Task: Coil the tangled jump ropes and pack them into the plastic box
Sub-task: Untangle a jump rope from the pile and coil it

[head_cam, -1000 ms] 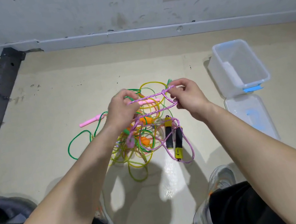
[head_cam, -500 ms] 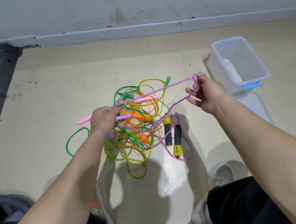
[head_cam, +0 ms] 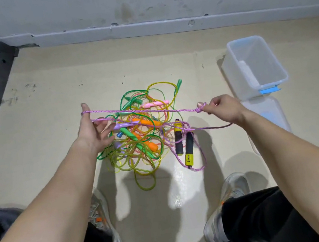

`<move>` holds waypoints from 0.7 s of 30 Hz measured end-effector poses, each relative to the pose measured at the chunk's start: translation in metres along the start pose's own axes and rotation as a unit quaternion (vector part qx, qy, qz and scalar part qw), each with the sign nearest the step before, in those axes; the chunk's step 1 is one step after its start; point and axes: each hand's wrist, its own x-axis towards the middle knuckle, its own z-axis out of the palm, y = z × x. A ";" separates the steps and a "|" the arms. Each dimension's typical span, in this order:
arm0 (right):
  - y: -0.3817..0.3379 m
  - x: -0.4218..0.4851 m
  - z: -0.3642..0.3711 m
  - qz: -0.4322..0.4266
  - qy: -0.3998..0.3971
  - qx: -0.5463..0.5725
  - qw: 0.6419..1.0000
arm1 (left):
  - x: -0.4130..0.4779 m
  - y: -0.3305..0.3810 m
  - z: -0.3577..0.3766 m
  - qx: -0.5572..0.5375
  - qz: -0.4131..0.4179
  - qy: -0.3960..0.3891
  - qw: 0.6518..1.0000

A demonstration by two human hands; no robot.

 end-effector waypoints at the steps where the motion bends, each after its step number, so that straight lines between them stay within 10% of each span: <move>1: 0.007 -0.001 0.002 0.003 -0.039 0.062 0.997 | 0.002 0.001 0.004 -0.050 0.008 -0.009 0.999; 6: 0.043 0.002 0.014 0.076 -0.129 0.253 0.956 | 0.012 0.008 0.013 -0.060 0.004 -0.085 0.995; 9: 0.056 0.005 0.019 0.113 -0.103 0.291 0.944 | 0.020 0.012 0.019 0.142 0.065 0.015 0.988; 14: 0.083 0.012 0.014 0.151 0.003 0.260 0.954 | 0.048 0.023 -0.001 0.545 0.192 0.241 0.780; 21: 0.100 0.028 0.021 0.161 -0.064 0.249 0.953 | 0.093 0.021 -0.005 0.408 0.122 0.282 0.860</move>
